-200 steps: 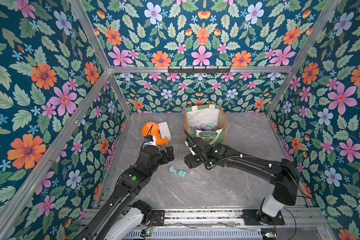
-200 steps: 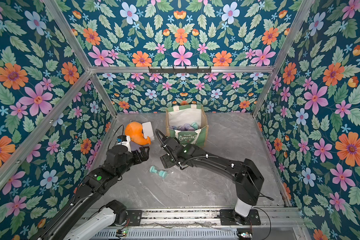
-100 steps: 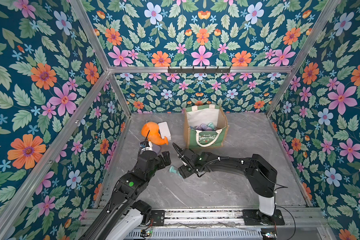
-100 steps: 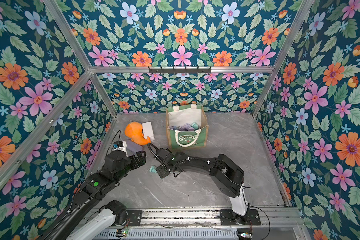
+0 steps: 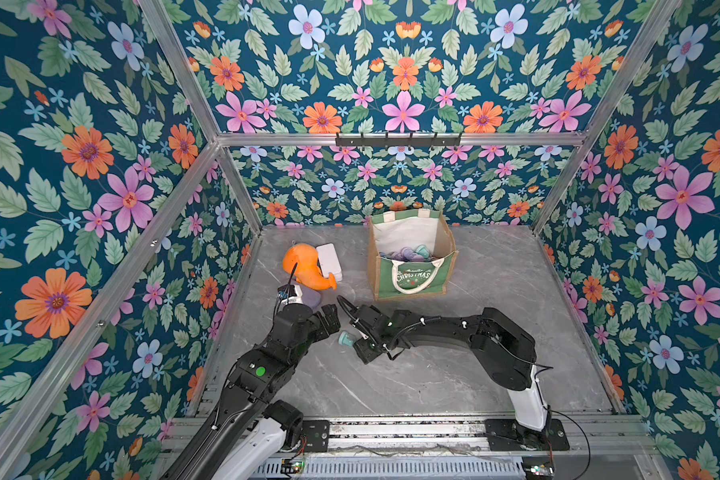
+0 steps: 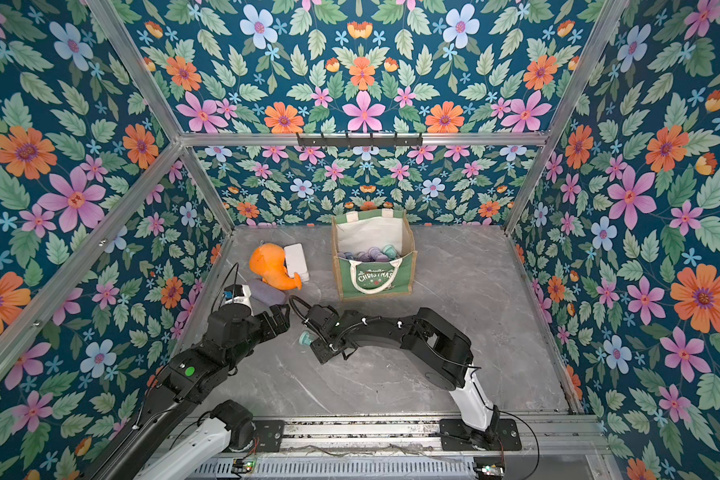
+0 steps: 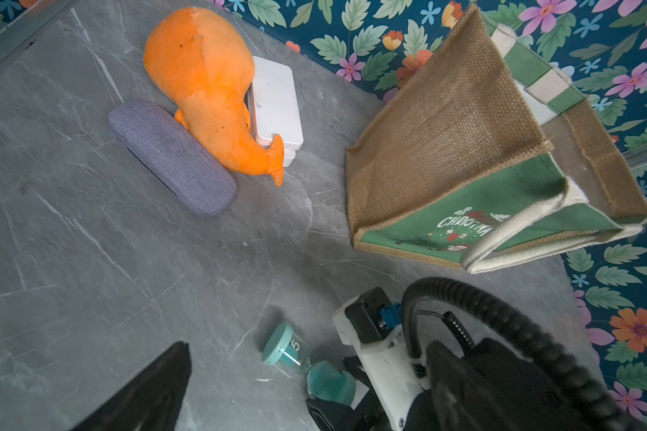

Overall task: Put the hourglass into the canvas bag
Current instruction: Pick up the hourglass from the center of the board.

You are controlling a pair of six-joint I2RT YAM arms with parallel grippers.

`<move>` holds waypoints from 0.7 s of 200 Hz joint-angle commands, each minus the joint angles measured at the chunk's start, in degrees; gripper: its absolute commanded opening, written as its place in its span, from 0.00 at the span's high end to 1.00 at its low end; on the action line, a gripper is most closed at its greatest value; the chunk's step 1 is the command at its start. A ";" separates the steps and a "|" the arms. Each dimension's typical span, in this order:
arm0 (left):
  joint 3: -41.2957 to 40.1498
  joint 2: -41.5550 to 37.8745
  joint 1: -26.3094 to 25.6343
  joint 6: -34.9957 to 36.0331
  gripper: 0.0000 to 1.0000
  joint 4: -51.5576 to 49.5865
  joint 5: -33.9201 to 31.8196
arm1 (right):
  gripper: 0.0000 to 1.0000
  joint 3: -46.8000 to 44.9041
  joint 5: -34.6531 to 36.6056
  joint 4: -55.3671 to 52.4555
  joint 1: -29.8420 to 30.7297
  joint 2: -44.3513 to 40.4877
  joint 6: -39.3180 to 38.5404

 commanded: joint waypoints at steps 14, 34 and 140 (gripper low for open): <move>-0.10 0.24 0.00 0.36 0.00 -0.22 -0.82 | 0.40 1.86 1.20 -0.86 0.06 1.72 -1.30; -0.05 0.28 0.00 0.45 0.00 -0.27 -0.86 | 0.44 2.47 1.22 -1.24 0.06 2.32 -1.56; 0.14 0.89 0.02 0.72 0.00 0.10 -1.19 | 0.57 2.56 1.46 -2.01 0.14 1.10 -1.64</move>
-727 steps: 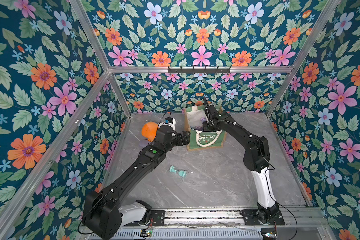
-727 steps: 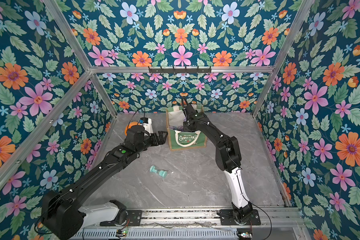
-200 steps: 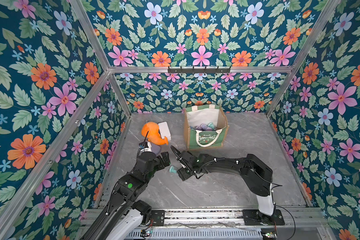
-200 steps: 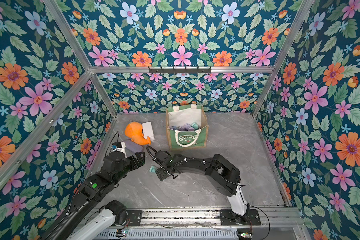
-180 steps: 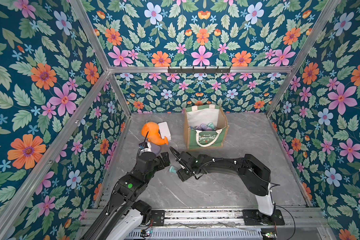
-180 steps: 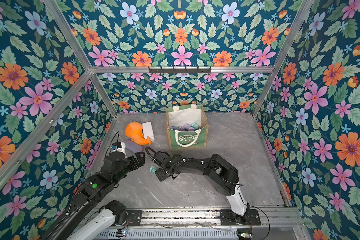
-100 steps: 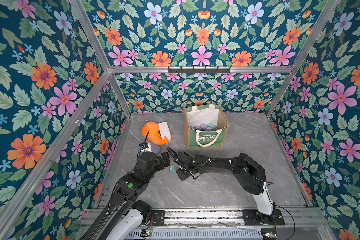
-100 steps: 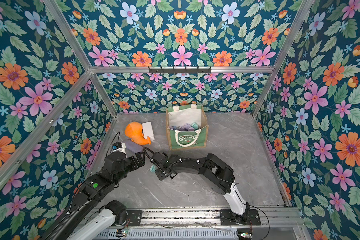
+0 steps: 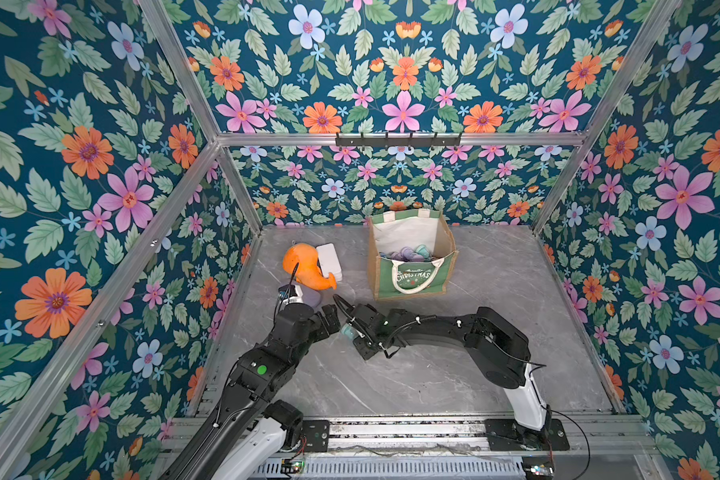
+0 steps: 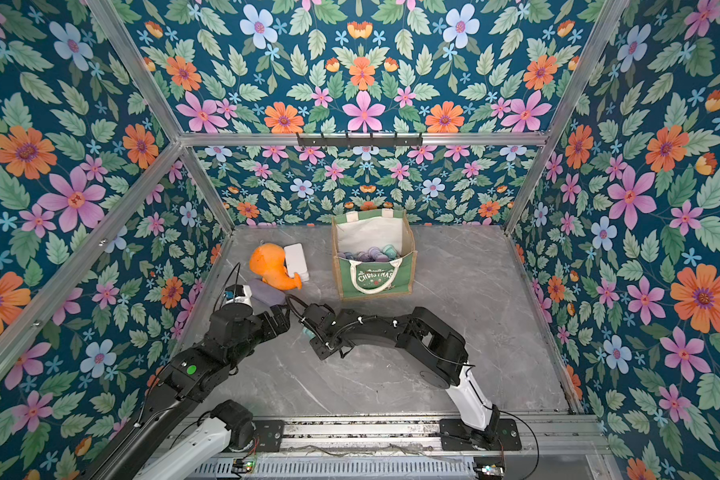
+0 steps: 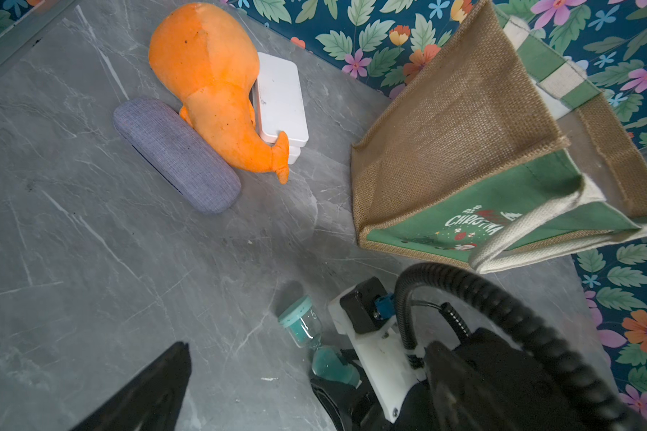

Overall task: Put the hourglass into the canvas bag
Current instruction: Pick up the hourglass from the center of the board, then place the hourglass in the canvas bag.

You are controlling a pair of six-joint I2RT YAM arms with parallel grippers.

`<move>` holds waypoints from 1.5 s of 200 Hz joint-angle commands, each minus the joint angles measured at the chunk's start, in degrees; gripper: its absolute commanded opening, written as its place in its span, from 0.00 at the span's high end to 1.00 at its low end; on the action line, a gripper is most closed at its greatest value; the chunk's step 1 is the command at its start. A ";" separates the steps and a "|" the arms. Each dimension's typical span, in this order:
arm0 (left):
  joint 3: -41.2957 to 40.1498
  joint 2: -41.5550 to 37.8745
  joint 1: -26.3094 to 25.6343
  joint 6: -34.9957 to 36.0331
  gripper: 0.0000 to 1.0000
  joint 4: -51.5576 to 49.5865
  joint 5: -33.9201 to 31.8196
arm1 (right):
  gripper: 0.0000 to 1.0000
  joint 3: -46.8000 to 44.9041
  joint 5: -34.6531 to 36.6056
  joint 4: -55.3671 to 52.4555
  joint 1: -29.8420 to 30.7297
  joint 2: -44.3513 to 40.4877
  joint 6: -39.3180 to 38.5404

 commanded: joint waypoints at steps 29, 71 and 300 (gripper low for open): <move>0.53 0.06 0.00 0.77 0.00 0.16 -0.82 | 0.59 0.26 -0.01 -1.59 0.09 -1.74 -0.23; 1.21 -0.20 0.03 0.95 0.00 -0.20 -0.99 | 0.60 0.26 0.18 -1.67 -0.17 -4.87 0.20; 17.73 15.49 0.00 11.09 0.00 10.19 9.08 | 0.63 19.77 -1.93 -13.60 -23.86 -19.46 -0.41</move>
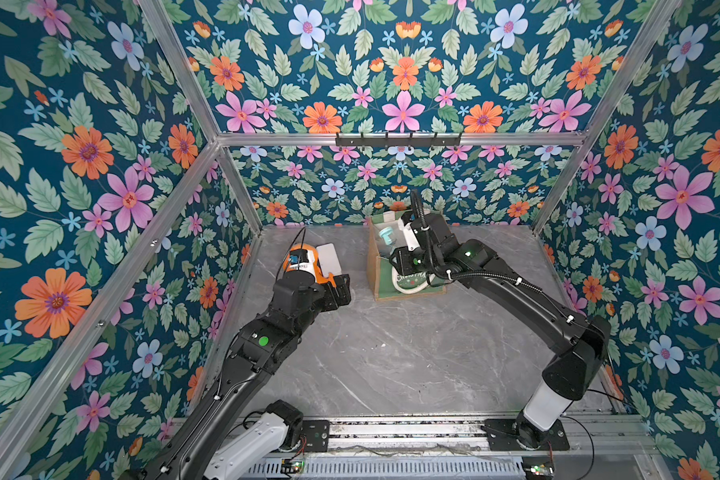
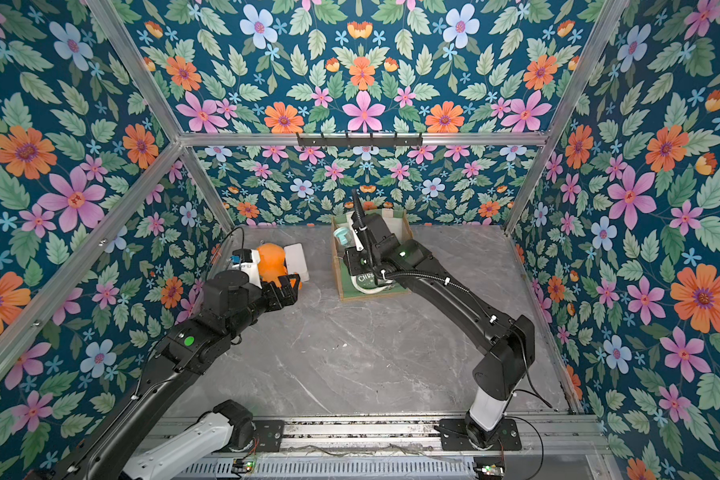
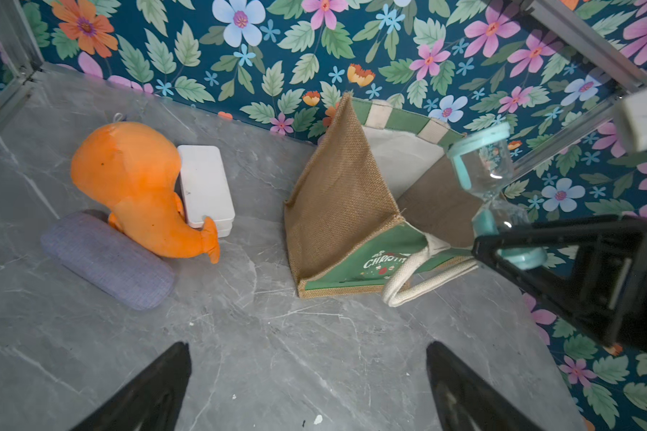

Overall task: Put the hourglass into the canvas bag
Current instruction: Place the hourglass in the canvas bag.

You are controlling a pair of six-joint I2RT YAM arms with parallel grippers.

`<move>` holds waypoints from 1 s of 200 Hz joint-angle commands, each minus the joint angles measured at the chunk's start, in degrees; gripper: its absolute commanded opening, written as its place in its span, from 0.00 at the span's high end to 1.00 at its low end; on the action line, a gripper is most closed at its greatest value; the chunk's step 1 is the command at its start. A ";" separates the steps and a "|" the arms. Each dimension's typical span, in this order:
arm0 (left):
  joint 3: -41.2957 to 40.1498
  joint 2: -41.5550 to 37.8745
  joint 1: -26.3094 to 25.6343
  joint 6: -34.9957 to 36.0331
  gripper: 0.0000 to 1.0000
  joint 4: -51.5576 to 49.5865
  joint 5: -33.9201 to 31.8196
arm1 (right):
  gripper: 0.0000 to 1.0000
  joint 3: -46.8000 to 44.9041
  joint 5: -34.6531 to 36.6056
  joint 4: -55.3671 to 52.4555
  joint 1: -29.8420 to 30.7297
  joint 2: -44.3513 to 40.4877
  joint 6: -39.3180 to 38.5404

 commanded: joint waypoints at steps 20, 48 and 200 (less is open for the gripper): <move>1.52 5.34 0.00 1.76 0.00 6.38 4.23 | 0.63 5.68 -0.39 -1.73 -4.85 5.89 -0.67; 1.76 8.62 0.00 1.90 0.00 9.09 4.76 | 0.63 10.28 1.54 -3.40 -6.12 12.07 -2.27; -0.87 15.09 0.00 -1.31 0.00 16.59 5.15 | 0.63 17.30 1.35 -3.97 -7.53 30.69 -2.51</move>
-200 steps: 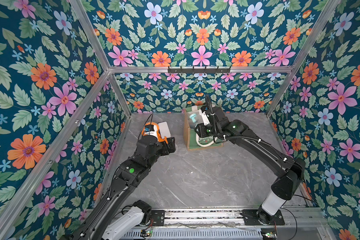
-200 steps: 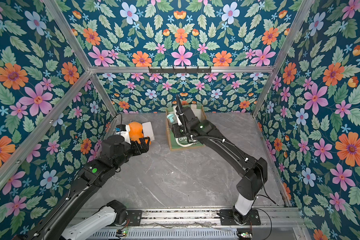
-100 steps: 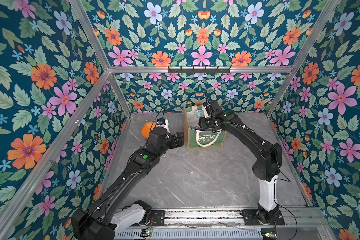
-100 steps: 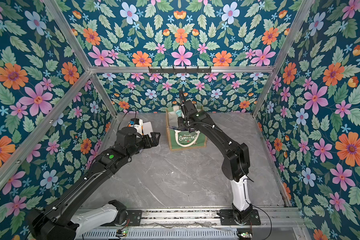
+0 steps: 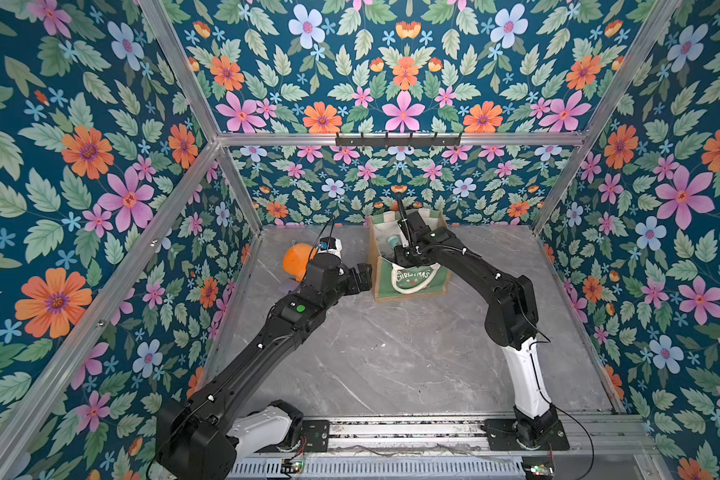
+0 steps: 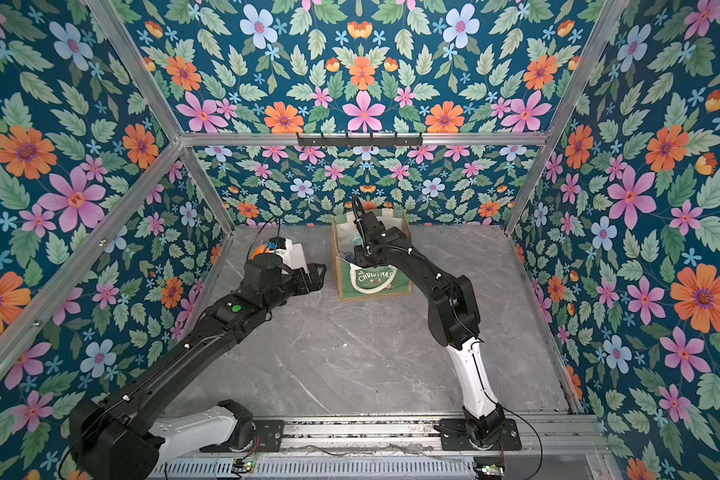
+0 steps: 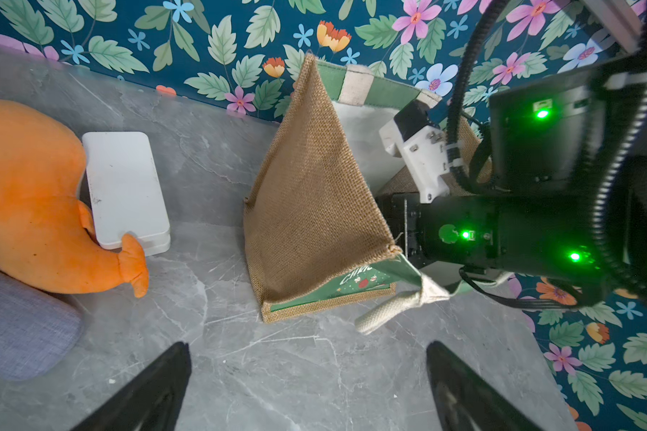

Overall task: Put the hourglass into the canvas bag
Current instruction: Place the hourglass in the canvas bag, then reset both arms

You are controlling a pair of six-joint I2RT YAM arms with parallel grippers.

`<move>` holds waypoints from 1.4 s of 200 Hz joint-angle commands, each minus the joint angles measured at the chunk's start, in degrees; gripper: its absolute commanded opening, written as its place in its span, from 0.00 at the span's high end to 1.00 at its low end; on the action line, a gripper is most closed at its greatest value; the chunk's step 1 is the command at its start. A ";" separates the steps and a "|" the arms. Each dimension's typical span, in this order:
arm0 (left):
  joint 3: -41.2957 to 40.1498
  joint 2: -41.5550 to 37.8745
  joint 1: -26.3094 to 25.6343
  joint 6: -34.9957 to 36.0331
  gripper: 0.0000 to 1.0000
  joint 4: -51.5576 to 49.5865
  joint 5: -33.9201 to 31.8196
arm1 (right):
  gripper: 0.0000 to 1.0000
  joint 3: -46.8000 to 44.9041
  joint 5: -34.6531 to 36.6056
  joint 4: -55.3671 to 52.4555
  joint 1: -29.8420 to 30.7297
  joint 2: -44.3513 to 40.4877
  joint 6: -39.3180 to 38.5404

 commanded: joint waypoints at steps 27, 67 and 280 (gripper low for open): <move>-0.15 0.58 0.00 -0.74 0.00 2.45 0.36 | 0.62 -0.40 1.37 1.34 0.03 2.65 -0.02; -0.56 0.01 0.00 -0.90 0.00 2.36 0.47 | 0.55 -0.60 1.91 1.52 0.01 3.00 -0.03; -8.89 -4.58 7.56 4.45 0.00 3.37 -37.77 | 0.01 -46.90 18.80 12.90 -19.40 -57.36 4.91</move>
